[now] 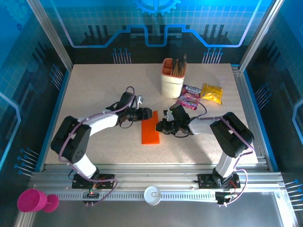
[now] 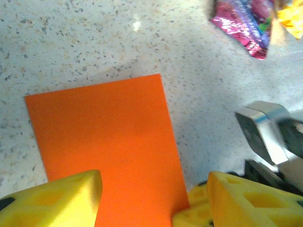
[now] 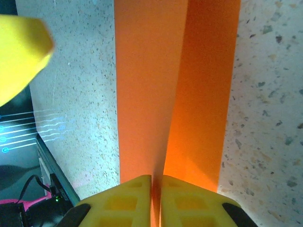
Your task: Fold a paper plane with a square sheet of paper (pick it up from the middle)
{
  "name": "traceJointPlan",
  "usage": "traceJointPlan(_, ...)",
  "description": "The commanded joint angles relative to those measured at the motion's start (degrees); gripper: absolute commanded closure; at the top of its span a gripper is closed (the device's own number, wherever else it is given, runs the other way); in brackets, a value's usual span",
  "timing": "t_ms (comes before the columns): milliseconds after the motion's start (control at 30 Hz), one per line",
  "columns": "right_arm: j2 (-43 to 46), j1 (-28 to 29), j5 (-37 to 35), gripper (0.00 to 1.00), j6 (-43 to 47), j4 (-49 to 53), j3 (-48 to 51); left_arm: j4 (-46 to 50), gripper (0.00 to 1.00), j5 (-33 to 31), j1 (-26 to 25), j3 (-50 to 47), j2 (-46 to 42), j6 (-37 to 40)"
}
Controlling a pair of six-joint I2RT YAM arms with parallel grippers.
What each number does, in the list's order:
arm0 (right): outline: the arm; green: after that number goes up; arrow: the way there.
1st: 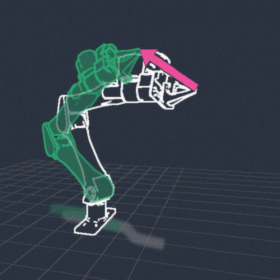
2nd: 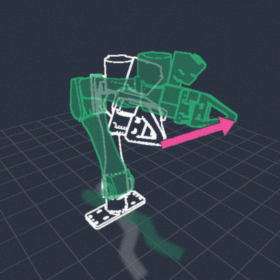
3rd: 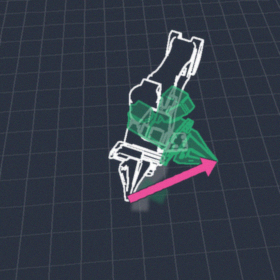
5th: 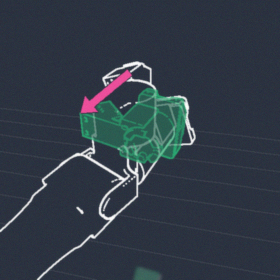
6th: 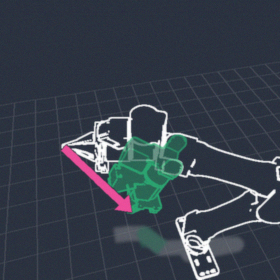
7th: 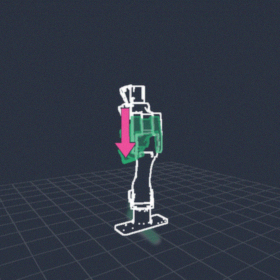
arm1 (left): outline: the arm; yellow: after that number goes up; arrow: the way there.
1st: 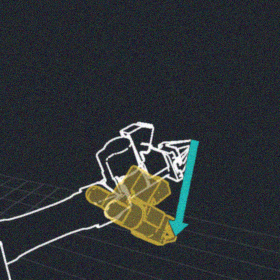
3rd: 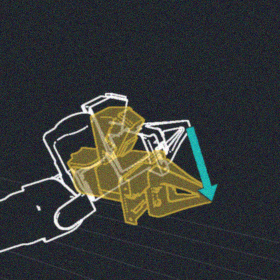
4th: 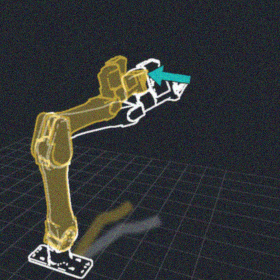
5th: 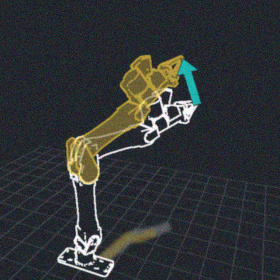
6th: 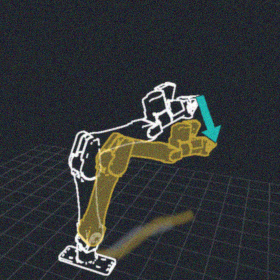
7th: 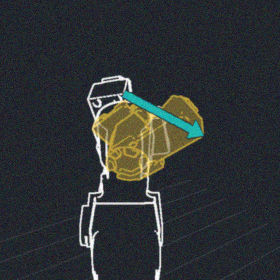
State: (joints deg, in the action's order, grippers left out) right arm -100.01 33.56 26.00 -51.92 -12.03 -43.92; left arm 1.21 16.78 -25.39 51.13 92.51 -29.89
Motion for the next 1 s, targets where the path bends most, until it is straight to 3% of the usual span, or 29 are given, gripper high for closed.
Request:
traceJointPlan(0,-0.9,-0.5,0.6,0.90,-0.5,1.0,-0.9,1.8,0.37,-1.0,-1.9,-4.8,-5.1,1.2)
traceJointPlan(267,-1.3,-0.3,1.3,0.93,-1.1,1.7,-1.9,4.0,0.34,-13.8,-13.8,-13.5,-15.7,7.0)
traceJointPlan(600,-1.1,-0.1,1.2,0.94,-1.9,3.4,-2.9,0.7,0.29,-26.3,-27.5,-14.8,-15.2,13.0)
traceJointPlan(967,-1.7,0.2,1.3,0.94,-2.4,3.2,-2.9,-2.9,0.26,-34.2,-31.8,-12.4,-7.3,15.3)
